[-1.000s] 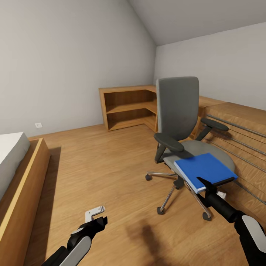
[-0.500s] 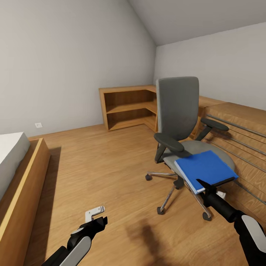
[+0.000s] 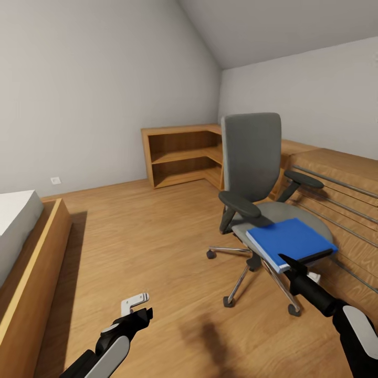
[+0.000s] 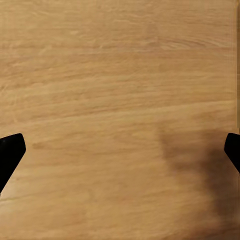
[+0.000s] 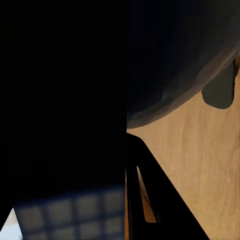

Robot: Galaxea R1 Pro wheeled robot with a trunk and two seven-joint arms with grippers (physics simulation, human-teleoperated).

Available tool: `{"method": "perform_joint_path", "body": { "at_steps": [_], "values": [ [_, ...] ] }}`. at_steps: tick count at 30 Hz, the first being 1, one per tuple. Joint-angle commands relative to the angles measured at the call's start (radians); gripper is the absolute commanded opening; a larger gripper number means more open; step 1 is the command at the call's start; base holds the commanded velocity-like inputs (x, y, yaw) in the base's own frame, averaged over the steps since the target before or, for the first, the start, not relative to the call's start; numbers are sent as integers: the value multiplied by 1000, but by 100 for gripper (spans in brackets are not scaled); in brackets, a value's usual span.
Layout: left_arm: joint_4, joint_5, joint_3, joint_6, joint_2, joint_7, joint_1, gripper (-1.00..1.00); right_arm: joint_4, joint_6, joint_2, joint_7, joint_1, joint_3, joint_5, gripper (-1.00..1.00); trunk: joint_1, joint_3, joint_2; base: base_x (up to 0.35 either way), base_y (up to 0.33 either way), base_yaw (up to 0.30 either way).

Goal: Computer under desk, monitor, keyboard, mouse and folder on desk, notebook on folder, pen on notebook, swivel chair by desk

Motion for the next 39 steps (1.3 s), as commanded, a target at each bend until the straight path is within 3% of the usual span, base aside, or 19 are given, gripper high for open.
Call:
{"method": "perform_joint_path", "body": {
  "at_steps": [1,17,33,36,39],
  "values": [
    [-1,3,-2,2,0,7,-1,100,1,5,0,4,-1,-2,11,-100,-1,3,0,0,0,0],
    [0,7,-2,3,0,7,-1,100,-5,5,0,5,-1,-9,17,-100,-55,55,98,-14,0,0],
    [46,5,3,3,-6,4,-1,100,-97,4,-1,5,0,-31,21,-100,-116,105,210,-303,-129,0],
    [55,5,5,4,-6,5,-1,100,-125,4,0,4,0,-34,34,-100,-128,114,231,-131,-56,0],
    [96,5,4,4,-7,5,-1,100,-167,4,3,3,-1,-36,76,-100,-139,124,252,-46,-20,0]
  ]
}}
